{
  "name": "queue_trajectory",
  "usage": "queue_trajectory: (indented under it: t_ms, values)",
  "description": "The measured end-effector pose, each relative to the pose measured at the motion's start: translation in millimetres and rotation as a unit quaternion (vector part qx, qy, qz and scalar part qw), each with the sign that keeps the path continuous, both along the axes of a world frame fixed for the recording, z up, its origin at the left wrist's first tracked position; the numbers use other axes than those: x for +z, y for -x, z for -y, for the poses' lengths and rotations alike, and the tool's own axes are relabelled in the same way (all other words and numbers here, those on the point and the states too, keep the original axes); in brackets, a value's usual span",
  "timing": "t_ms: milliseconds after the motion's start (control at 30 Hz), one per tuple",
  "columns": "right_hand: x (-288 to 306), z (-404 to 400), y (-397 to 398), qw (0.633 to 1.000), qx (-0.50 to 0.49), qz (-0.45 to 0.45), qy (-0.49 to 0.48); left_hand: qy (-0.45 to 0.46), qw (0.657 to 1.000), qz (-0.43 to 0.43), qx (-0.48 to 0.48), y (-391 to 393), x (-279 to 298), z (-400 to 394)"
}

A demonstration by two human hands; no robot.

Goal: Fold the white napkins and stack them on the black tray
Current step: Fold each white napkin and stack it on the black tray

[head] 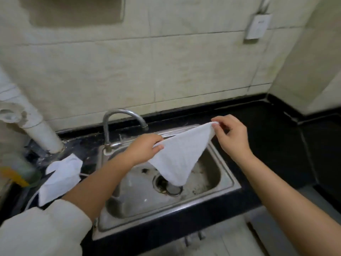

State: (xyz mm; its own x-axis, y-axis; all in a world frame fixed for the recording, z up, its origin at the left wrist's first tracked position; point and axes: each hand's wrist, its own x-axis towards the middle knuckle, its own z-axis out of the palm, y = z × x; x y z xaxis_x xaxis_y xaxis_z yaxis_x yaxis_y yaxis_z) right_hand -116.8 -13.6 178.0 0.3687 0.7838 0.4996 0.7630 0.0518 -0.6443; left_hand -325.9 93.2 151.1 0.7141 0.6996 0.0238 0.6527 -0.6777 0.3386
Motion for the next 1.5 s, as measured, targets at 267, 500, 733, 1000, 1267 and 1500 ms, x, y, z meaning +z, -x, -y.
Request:
queue_trajectory:
  t_ms: [267,500,733,1000,1267,1500]
  values:
    - [-1.9,194.4,-240.3,0.952,-0.3,-0.061,0.004,-0.018,0.98,0.08,-0.181,-272.8,9.9,102.0]
    - [-24.1,357.0,-408.5,0.878,-0.465,-0.067,0.093,-0.063,0.959,0.082,-0.262,-516.6,9.1,232.8]
    - [-8.7,450.0,-515.1,0.813,-0.572,-0.081,0.074,-0.04,0.947,0.107,-0.299,-677.1,10.4,316.8]
    - [-20.2,483.4,-576.1,0.741,-0.658,-0.108,0.075,0.044,0.921,0.123,-0.366,-777.2,-13.6,351.8]
    - [-74.4,501.0,-563.2,0.756,-0.587,-0.122,0.263,0.004,0.826,-0.059,-0.56,-815.9,-55.8,331.7]
    - [-136.7,507.0,-524.6,0.696,-0.27,-0.428,0.509,0.055,0.65,-0.443,-0.615,-788.2,-105.1,334.4]
